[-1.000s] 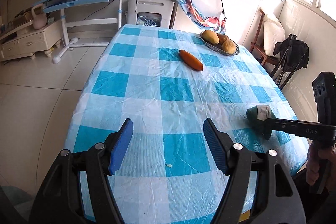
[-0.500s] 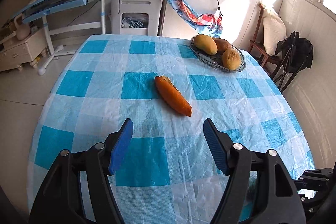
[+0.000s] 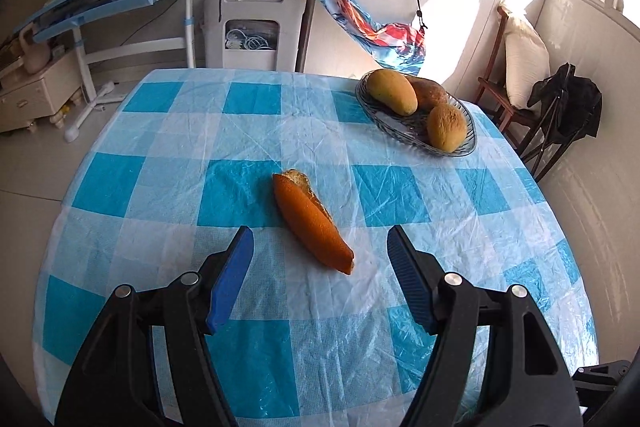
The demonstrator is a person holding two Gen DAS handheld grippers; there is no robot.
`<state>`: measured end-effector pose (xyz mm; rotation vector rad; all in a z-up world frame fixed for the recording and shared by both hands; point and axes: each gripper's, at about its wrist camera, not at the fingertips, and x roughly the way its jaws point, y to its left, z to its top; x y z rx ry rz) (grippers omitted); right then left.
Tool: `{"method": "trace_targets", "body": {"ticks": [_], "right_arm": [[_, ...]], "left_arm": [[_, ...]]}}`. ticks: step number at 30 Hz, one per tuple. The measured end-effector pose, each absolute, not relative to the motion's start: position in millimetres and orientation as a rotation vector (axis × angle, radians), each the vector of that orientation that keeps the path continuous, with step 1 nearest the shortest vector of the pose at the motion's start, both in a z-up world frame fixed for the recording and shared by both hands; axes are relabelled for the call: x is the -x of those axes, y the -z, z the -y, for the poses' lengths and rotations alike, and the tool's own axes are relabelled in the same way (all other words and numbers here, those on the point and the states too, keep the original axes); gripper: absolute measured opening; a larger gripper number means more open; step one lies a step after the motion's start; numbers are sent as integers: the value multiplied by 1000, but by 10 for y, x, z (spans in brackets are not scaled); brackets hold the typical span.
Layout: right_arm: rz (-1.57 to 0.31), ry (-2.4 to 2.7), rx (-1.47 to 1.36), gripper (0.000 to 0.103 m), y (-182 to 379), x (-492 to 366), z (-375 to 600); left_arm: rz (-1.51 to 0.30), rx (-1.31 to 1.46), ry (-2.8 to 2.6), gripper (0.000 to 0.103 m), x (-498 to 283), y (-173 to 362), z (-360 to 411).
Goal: Collect trash
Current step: 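Grasp the orange carrot-shaped peel with the left tool while the right tool holds the sponge, then lift and carry the peel and the sponge over the yellow basin with both tools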
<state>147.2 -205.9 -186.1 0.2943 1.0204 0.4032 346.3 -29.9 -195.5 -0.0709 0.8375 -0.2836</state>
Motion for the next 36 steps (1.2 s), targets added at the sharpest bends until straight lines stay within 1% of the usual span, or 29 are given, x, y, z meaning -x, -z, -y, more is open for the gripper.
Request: {"method": "trace_targets", "body": {"ticks": [5, 9, 10, 11, 12, 14, 17, 23, 36], "right_arm": [[-1023, -406, -298, 29, 1857, -1466, 2055], [-1028, -412, -303, 29, 1859, -1470, 2060], [-1030, -415, -304, 29, 1860, -1472, 2059], [-1031, -418, -305, 29, 1861, -1472, 2055], [-1032, -421, -304, 29, 1862, -1471, 2050], [-1034, -425, -303, 29, 1863, -1470, 2040], [-1035, -427, -304, 29, 1862, -1466, 2038], [-1036, -430, -298, 29, 1866, -1466, 2025], [-996, -406, -282, 29, 1807, -1425, 2039]], "left_arm": [[-883, 125, 252, 67, -3622, 2028, 291], [-907, 115, 207, 66, -3710, 2053, 315], [-908, 107, 197, 63, -3719, 2053, 328], [-908, 102, 190, 54, -3726, 2056, 335], [-905, 98, 186, 50, -3725, 2060, 338], [-901, 93, 188, 33, -3719, 2067, 331], [-898, 92, 214, 20, -3692, 2074, 321], [-900, 52, 250, 16, -3548, 2049, 353], [-875, 15, 278, 16, -2798, 1834, 123]]}}
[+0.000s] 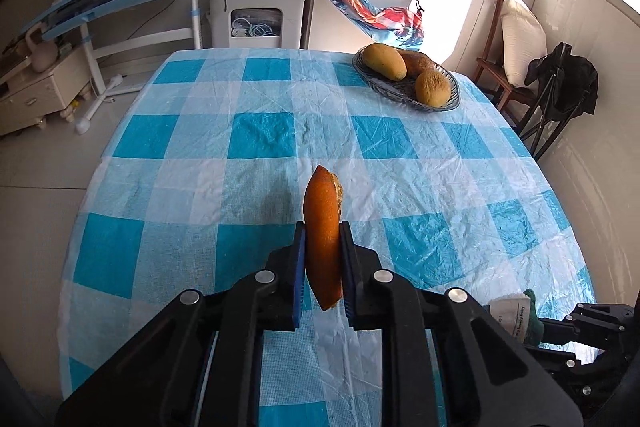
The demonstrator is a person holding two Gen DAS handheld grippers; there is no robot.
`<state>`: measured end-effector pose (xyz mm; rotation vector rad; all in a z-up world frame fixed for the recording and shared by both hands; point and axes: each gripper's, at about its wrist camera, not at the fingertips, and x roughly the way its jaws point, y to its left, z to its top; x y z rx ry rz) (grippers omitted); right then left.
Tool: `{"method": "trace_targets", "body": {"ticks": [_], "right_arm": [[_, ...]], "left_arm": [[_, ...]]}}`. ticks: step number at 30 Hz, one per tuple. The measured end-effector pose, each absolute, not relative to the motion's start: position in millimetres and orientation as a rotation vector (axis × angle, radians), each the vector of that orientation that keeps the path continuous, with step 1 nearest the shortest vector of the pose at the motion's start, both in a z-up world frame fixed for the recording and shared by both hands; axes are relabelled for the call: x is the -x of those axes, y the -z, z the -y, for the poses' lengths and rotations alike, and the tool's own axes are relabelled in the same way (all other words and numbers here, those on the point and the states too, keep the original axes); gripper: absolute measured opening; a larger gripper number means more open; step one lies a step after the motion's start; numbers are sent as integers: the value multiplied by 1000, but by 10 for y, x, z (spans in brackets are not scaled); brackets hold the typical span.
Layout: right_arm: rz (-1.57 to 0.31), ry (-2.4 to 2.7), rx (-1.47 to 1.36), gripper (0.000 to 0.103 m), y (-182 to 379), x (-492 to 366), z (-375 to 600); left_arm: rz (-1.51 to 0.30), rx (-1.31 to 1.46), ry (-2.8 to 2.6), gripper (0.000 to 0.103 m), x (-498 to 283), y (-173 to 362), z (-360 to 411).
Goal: Collect trash
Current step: 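Lift and carry the peel and the sponge over the yellow basin with both tools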
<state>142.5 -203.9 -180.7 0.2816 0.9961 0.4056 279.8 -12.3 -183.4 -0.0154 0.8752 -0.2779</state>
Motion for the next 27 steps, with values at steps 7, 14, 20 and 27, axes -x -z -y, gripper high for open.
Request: {"method": "trace_targets", "body": {"ticks": [7, 14, 20, 27], "right_arm": [[-938, -395, -277, 29, 1715, -1344, 2076], [-859, -378, -242, 29, 1566, -1235, 2088], [-789, -369, -228, 29, 1429, -1064, 2115], [-762, -359, -235, 29, 1399, -797, 2122]], "left_arm": [[-856, 11, 283, 16, -2400, 1675, -5], [-831, 31, 279, 16, -2033, 1520, -124], [-811, 50, 278, 16, -1711, 1399, -192], [-788, 34, 271, 16, -1385, 1298, -194]]}}
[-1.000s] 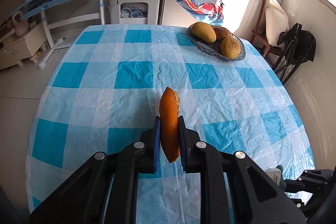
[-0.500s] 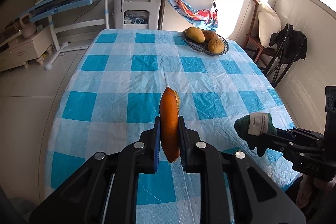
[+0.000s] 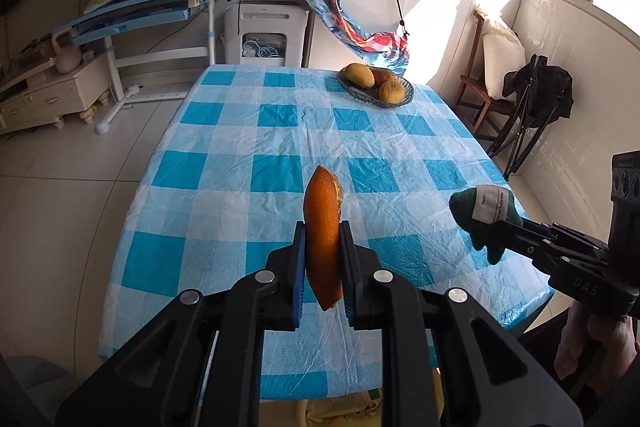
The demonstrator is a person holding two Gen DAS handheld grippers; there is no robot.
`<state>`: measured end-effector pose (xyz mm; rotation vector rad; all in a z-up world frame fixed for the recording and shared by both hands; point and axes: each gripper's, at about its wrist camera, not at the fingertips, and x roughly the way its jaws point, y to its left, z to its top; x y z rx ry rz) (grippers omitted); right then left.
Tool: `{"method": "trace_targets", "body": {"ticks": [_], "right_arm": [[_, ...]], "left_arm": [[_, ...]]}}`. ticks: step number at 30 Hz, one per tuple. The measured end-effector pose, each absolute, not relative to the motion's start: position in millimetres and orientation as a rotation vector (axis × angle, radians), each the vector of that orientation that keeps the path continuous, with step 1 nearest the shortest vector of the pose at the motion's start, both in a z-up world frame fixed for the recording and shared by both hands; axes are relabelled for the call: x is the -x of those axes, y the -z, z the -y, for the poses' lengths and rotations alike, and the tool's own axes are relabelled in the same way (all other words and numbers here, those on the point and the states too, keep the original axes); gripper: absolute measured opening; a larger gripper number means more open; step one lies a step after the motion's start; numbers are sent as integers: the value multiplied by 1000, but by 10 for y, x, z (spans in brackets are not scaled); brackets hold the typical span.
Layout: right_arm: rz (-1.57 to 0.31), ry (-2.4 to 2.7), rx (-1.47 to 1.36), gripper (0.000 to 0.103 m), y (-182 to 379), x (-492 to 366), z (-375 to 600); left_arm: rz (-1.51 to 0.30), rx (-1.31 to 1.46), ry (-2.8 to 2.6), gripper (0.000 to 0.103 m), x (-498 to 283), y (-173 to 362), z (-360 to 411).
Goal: Collect trash
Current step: 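Lift and carry the peel and the sponge over the yellow basin with both tools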
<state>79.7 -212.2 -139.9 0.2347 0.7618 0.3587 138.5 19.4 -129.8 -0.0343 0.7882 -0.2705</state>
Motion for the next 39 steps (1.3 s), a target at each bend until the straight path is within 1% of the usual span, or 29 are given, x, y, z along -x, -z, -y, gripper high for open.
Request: {"method": "trace_targets", "body": {"ticks": [14, 30, 39], "right_arm": [[-741, -335, -253, 29, 1395, -404, 2156], [-705, -323, -208, 29, 1324, 108, 2065], [-722, -332, -209, 29, 1356, 329, 2013]], "left_arm": [[-769, 31, 278, 16, -895, 1236, -143], [-801, 71, 297, 16, -381, 1398, -184], [-839, 69, 328, 16, -116, 1544, -107]]}}
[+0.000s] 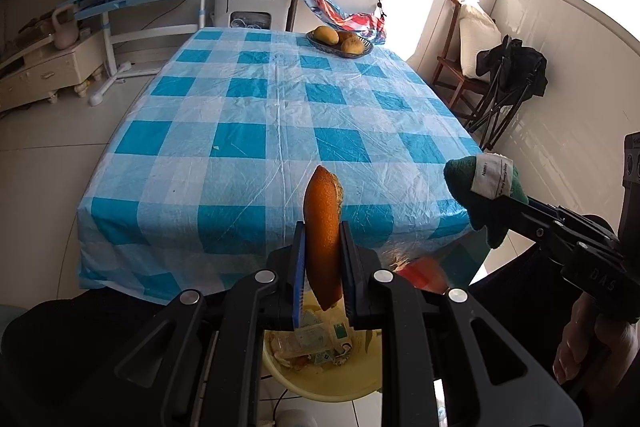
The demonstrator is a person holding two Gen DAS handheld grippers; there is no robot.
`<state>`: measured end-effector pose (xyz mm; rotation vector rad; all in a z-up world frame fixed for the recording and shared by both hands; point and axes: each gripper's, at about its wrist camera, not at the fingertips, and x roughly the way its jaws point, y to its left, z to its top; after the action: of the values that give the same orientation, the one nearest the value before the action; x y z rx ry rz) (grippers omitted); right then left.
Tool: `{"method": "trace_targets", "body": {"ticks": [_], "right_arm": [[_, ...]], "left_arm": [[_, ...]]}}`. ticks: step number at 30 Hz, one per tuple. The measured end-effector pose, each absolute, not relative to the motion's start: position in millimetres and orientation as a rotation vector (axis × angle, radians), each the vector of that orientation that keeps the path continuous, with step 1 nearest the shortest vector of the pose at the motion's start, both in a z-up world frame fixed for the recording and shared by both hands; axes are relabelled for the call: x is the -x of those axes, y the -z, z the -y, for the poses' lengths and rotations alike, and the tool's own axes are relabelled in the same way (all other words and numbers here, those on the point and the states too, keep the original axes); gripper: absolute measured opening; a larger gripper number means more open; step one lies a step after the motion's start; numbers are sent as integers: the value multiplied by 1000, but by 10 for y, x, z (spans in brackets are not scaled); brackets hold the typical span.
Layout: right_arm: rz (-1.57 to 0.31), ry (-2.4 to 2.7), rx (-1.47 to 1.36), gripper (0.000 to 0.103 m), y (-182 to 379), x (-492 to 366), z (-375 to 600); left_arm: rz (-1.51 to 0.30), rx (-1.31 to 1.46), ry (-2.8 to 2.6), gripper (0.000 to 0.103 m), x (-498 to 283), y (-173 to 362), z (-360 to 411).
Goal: Collect trash
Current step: 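Lift and carry the peel and the sponge over the yellow basin with both tools, then open the left tool to drop the orange peel into the basin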
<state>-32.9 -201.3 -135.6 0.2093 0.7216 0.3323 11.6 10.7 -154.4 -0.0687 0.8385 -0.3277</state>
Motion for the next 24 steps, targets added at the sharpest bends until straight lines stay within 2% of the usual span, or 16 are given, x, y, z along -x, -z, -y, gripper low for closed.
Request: {"method": "trace_targets", "body": {"ticks": [24], "right_arm": [[-780, -328, -171, 29, 1445, 518, 1864]], "left_arm": [[-974, 44, 377, 17, 188, 2029, 32]]}}
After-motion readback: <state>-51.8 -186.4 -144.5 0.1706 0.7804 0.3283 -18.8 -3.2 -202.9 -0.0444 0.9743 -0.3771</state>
